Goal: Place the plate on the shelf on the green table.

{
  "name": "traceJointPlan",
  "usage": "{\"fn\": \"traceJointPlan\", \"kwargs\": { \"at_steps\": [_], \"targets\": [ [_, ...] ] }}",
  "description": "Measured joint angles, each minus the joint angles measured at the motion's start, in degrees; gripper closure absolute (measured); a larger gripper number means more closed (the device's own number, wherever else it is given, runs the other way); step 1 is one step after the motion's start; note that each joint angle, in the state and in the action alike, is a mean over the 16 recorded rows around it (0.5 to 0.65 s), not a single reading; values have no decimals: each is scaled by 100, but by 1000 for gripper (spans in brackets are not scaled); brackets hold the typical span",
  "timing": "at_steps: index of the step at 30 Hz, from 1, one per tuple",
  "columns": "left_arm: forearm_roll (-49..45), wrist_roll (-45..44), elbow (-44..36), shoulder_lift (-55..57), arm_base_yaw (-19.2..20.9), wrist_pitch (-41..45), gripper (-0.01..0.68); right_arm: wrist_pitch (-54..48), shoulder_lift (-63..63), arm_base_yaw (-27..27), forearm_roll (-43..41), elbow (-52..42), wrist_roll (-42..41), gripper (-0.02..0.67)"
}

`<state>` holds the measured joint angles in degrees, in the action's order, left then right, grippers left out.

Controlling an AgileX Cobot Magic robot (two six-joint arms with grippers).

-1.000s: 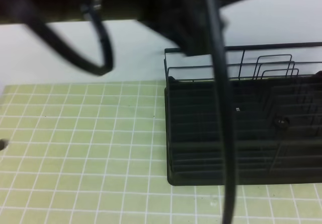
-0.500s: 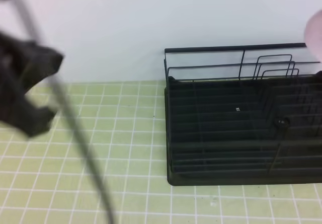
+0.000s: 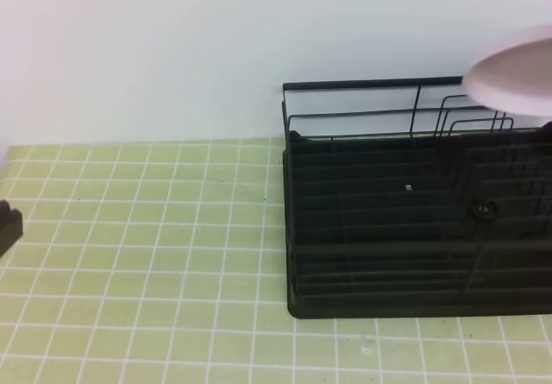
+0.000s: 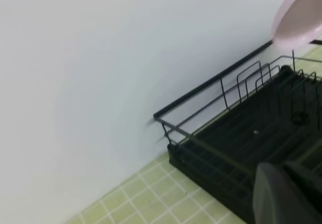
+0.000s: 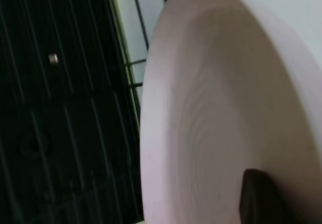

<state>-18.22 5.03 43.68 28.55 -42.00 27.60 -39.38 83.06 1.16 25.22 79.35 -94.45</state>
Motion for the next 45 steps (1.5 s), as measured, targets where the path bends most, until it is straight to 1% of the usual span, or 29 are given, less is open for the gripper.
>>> {"fn": "traceJointPlan", "kwargs": {
  "at_steps": [8, 17, 25, 26, 40, 45],
  "targets": [
    [-227, 0, -495, -186, 0, -222, 673, 498, 801, 0, 362, 3, -906, 524],
    [-509, 0, -677, -188, 0, -253, 673, 586, 1124, 0, 675, 5, -1358, 532],
    [-665, 1, -711, -188, 0, -250, 673, 626, 1290, 3, 813, 8, -1570, 532],
    [-674, 1, -711, -188, 0, -248, 673, 629, 1313, 4, 818, 8, -1579, 524],
    [-717, 223, -711, -188, 0, -229, 673, 721, 1672, 10, 793, 3, -1606, 523],
    [-718, 306, -711, -188, 0, -227, 673, 772, 1738, 10, 787, 3, -1606, 501]
  ]
}}
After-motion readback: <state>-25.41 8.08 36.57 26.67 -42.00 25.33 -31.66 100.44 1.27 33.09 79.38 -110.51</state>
